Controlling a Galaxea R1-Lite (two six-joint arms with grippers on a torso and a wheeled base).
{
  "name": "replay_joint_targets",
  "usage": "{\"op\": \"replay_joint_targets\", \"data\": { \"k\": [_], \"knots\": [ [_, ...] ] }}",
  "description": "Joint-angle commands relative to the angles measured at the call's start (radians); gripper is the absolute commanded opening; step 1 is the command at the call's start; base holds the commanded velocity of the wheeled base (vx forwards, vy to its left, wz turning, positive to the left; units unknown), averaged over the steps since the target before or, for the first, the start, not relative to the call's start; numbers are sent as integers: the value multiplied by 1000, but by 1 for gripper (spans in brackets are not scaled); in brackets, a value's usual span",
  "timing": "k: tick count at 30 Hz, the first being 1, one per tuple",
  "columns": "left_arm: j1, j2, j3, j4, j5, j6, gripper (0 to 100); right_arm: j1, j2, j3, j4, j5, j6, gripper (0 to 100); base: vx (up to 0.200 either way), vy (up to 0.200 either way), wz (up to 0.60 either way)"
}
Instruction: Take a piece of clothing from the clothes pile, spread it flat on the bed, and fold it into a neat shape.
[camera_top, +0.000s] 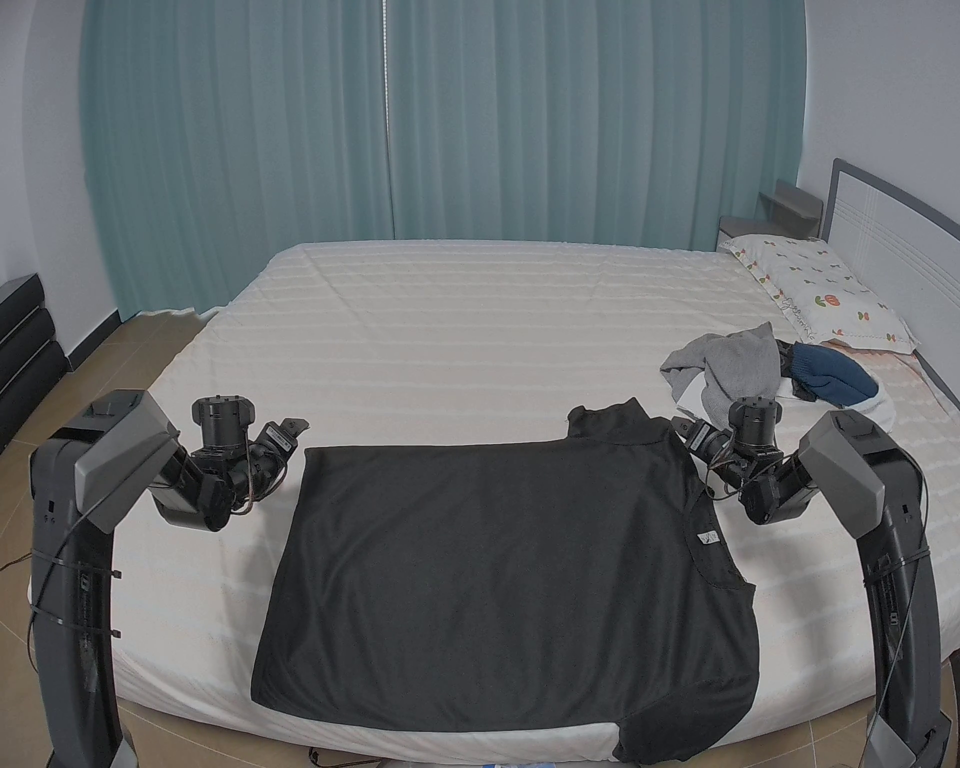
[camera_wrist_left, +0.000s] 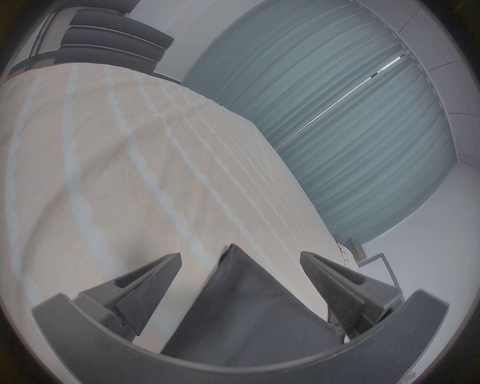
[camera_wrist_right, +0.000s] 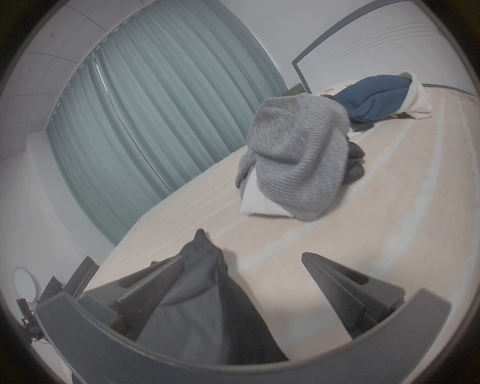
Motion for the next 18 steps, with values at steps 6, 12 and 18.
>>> {"op": "replay_joint_targets", "data": {
  "k": [6,12,18],
  "knots": [
    [-11,-474,670,-69,-188,-12,100,10,-540,943,-278,143,3,100,0,0,0],
    [-28,-516,842,-133,-190,-14,100,31,-569,1153,-419,141,17,100,-67,0,0],
    [-28,-529,928,-178,-190,-14,100,54,-559,1294,-512,152,75,100,-200,0,0]
  ]
}}
